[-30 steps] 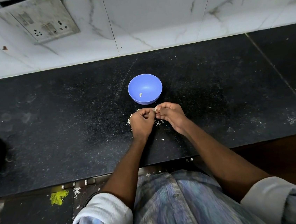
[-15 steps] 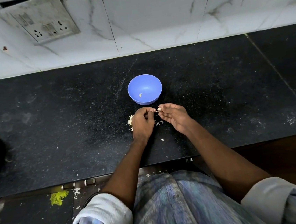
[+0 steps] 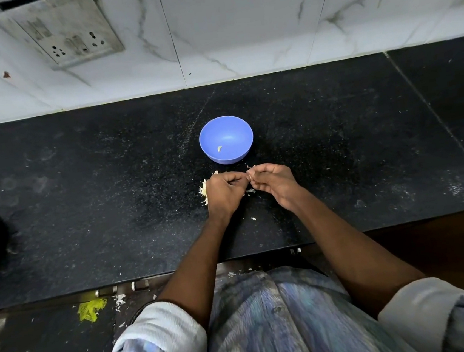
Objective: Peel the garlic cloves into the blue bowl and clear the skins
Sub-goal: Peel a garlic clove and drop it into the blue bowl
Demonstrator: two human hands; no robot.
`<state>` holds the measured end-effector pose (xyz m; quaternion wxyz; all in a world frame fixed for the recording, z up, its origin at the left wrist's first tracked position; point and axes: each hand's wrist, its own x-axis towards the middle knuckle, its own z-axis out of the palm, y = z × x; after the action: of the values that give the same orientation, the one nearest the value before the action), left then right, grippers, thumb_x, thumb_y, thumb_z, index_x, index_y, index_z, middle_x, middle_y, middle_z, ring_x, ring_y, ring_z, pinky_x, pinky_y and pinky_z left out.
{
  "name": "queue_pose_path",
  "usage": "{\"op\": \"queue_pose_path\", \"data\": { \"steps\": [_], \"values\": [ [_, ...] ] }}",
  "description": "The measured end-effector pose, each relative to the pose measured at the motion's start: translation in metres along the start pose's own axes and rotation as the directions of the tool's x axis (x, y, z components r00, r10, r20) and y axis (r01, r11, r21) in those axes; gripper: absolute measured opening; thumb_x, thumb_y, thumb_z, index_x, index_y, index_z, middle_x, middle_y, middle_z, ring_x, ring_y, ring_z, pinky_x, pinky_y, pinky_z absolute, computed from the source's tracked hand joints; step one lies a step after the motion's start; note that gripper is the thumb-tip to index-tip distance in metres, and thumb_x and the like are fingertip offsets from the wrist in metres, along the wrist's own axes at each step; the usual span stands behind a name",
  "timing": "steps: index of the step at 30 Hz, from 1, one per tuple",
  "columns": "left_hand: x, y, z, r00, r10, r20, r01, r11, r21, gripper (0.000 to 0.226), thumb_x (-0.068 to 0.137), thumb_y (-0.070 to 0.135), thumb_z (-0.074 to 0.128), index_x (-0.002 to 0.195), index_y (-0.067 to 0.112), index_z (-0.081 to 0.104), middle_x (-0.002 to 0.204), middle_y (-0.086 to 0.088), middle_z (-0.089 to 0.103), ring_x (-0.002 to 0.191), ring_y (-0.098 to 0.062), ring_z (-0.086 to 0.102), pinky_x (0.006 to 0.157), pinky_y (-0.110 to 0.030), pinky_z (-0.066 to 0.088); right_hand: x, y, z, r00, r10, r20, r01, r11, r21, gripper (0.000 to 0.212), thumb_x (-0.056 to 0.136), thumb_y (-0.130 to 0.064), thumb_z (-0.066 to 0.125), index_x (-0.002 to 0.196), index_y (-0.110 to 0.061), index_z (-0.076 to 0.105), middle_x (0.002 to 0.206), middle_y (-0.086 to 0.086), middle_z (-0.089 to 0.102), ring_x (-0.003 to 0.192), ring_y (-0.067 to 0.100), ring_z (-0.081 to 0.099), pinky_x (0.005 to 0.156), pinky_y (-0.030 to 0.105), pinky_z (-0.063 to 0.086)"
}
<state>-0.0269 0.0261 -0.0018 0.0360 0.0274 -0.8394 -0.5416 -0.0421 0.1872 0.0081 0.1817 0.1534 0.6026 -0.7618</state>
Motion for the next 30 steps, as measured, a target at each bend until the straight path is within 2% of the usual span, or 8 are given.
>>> {"op": "queue_pose_path", "data": {
  "steps": [6,9,13,17,22,27,30],
  "values": [
    [-0.0016,0.0015,0.0014,0.998,-0.065,-0.016,0.065,0.998,-0.008,0.006,0.084,0.023,0.084,0.082,0.018,0.084,0.073,0.011,0.077,0.067,-0.005,0.073,0.068,-0.028,0.063,0.0004,0.0012,-0.0003,0.999,-0.03,0.023,0.031,0.996,-0.082,0.007,0.094,-0.007,0.072,0.099,-0.005,0.076,0.094,0.009,0.078,0.082,0.014,0.072,0.075,0.024,0.059],
    [-0.0001,-0.0007,0.0042,0.993,-0.122,0.0,0.122,0.992,-0.031,0.007,0.087,0.024,0.082,0.083,0.018,0.081,0.074,0.008,0.077,0.068,-0.008,0.073,0.07,-0.031,0.063,0.0011,0.0002,0.0017,0.999,-0.037,0.013,0.038,0.996,-0.079,0.009,0.095,-0.008,0.072,0.102,-0.002,0.075,0.094,0.011,0.076,0.08,0.014,0.07,0.075,0.024,0.059],
    [-0.0004,-0.0016,0.0069,0.973,-0.22,0.071,0.229,0.957,-0.178,0.011,0.098,0.02,0.071,0.095,0.013,0.078,0.081,-0.002,0.079,0.07,-0.011,0.07,0.075,-0.04,0.062,0.0023,-0.001,0.0034,0.998,-0.057,-0.003,0.057,0.996,-0.068,0.01,0.096,-0.006,0.069,0.104,-0.001,0.073,0.092,0.011,0.075,0.078,0.013,0.07,0.077,0.024,0.06],
    [-0.003,-0.0005,0.0064,0.96,-0.269,0.075,0.279,0.907,-0.315,0.015,0.102,0.012,0.064,0.101,0.009,0.078,0.087,-0.011,0.079,0.073,-0.017,0.069,0.075,-0.04,0.06,0.003,-0.0006,0.0038,0.997,-0.077,-0.027,0.075,0.994,-0.083,0.014,0.097,-0.004,0.067,0.109,0.002,0.073,0.092,0.012,0.077,0.081,0.014,0.072,0.076,0.024,0.059],
    [-0.0026,0.0011,0.0049,0.977,-0.214,-0.019,0.205,0.953,-0.223,0.011,0.087,0.021,0.087,0.094,0.014,0.081,0.082,0.002,0.08,0.077,-0.017,0.077,0.076,-0.034,0.065,0.0021,0.0007,0.0046,0.993,-0.116,-0.036,0.113,0.989,-0.093,0.016,0.094,0.0,0.07,0.11,0.005,0.074,0.097,0.016,0.077,0.089,0.02,0.075,0.084,0.029,0.061],
    [-0.0023,0.0031,0.0047,0.99,-0.119,-0.08,0.109,0.986,-0.125,0.006,0.085,0.017,0.088,0.09,0.016,0.086,0.079,0.008,0.08,0.07,-0.009,0.076,0.07,-0.029,0.064,0.0007,0.0003,0.0058,0.995,-0.1,-0.026,0.098,0.993,-0.059,0.023,0.089,0.004,0.074,0.112,0.007,0.072,0.1,0.021,0.076,0.093,0.025,0.075,0.089,0.035,0.062],
    [-0.0015,0.0042,0.0038,0.986,-0.139,-0.087,0.126,0.982,-0.142,0.007,0.084,0.016,0.089,0.09,0.015,0.086,0.08,0.007,0.08,0.071,-0.007,0.076,0.069,-0.025,0.061,0.0004,-0.0003,0.0065,0.997,-0.074,-0.017,0.074,0.997,-0.026,0.023,0.089,0.004,0.073,0.112,0.007,0.072,0.102,0.022,0.076,0.095,0.026,0.075,0.089,0.034,0.061]
  ]
}}
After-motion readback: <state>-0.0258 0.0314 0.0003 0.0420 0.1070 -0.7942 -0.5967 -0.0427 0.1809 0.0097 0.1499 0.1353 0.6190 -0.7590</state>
